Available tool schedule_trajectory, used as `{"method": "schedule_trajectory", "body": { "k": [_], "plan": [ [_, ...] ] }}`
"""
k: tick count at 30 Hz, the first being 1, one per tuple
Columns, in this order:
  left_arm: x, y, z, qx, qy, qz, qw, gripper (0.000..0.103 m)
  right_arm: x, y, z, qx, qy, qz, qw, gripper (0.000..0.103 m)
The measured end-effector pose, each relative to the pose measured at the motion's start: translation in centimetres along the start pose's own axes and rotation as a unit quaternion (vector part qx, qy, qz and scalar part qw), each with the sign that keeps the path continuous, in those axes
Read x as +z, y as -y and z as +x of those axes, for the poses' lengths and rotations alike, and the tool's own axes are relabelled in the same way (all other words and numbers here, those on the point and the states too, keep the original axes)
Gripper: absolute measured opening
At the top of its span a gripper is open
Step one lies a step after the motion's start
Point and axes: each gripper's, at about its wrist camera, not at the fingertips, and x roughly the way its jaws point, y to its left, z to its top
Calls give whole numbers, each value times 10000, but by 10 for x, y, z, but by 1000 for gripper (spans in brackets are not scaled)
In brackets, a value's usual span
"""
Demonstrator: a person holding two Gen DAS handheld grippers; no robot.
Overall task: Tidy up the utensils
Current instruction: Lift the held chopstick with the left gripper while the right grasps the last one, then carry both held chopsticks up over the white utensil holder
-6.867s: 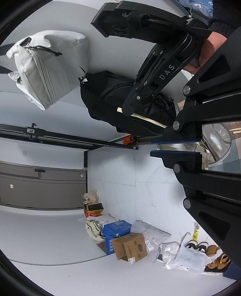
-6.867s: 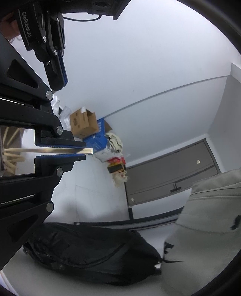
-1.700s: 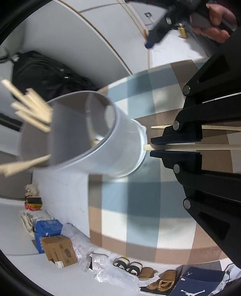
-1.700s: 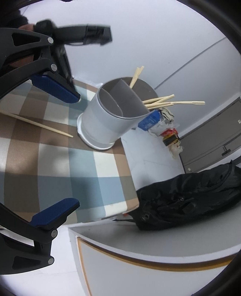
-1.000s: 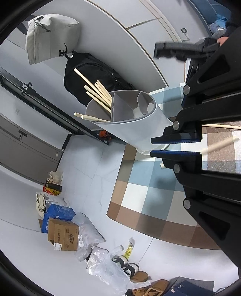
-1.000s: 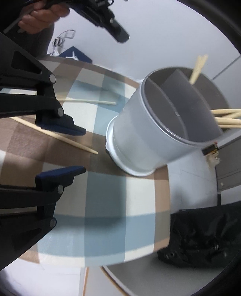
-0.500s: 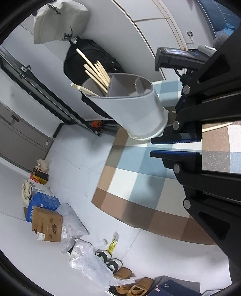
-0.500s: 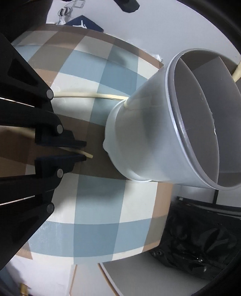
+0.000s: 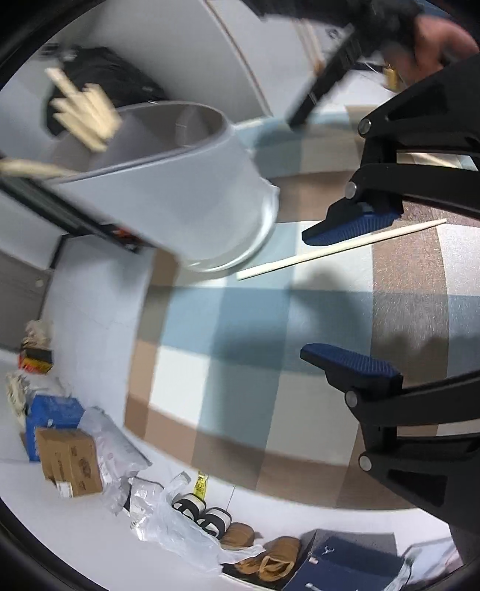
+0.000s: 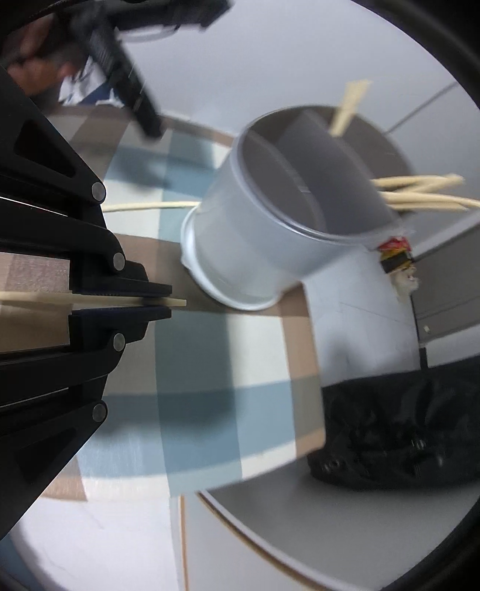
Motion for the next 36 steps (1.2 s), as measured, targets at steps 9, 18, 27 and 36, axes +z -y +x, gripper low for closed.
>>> {"method": "schedule_trajectory", "body": {
  "k": [9, 18, 27, 36],
  "plan": [
    [-5, 26, 23, 348, -230, 242, 9988, 50, 11, 33, -46, 599, 471, 463, 9960, 4],
    [-26, 33, 26, 1186, -75, 665, 9907, 9, 6, 56, -50, 918, 657, 835, 9901, 4],
    [-61, 24, 10, 946, -132, 938, 9910, 2, 3, 62, -61, 1140, 780, 916, 9862, 4],
    [-34, 17, 5, 526, -574, 658, 9948, 4, 2, 53, -59, 1262, 813, 858, 9849, 4]
  ]
}}
